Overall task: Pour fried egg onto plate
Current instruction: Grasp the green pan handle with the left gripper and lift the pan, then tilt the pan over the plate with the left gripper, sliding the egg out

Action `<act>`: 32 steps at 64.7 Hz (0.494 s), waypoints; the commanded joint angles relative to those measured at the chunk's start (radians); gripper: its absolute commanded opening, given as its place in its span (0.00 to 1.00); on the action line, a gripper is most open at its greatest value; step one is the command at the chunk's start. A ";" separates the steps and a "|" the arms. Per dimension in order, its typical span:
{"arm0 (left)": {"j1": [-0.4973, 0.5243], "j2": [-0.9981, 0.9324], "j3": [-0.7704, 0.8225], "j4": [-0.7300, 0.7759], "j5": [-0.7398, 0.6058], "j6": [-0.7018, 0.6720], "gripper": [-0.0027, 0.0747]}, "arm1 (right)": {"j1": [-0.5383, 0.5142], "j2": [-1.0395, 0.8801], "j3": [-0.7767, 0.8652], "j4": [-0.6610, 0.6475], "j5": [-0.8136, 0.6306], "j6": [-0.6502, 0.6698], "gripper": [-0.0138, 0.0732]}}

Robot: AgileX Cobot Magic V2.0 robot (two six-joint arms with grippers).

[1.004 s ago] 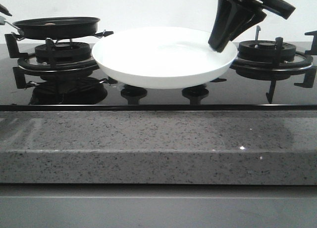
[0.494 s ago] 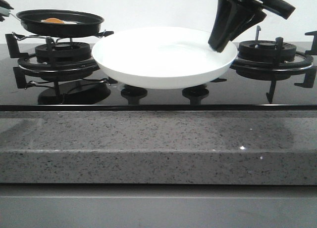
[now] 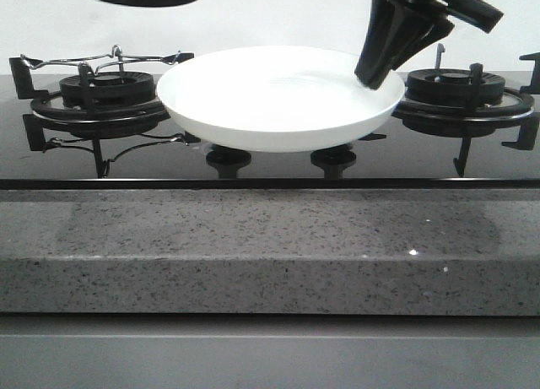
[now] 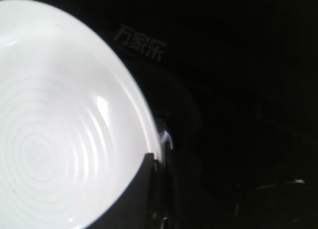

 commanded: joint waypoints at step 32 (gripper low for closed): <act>-0.296 -0.324 -0.036 0.357 -0.307 0.053 0.01 | 0.000 -0.055 -0.022 0.038 -0.025 -0.008 0.09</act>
